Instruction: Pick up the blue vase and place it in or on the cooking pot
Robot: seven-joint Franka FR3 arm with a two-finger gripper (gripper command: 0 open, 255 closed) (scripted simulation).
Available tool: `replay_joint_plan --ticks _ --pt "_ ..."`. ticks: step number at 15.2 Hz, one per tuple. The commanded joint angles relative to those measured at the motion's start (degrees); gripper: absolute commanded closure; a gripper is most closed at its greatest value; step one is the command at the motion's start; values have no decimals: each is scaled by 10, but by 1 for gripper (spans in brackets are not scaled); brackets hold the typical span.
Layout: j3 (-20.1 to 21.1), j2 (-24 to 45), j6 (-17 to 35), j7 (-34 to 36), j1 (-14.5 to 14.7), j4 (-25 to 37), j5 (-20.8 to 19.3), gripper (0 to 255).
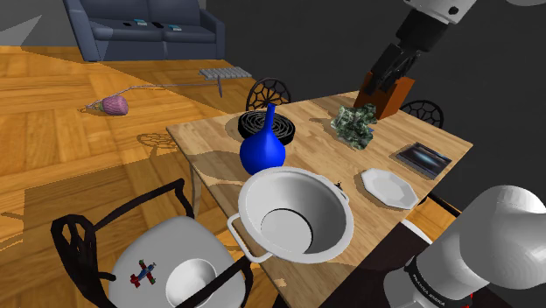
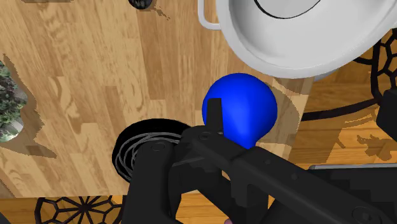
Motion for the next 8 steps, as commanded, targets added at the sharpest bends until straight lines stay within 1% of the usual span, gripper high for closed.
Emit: replay_joint_plan --ticks 1,8 --pt "0 0 0 0 0 0 0 0" --pt "20 164 70 15 3 66 -2 0"
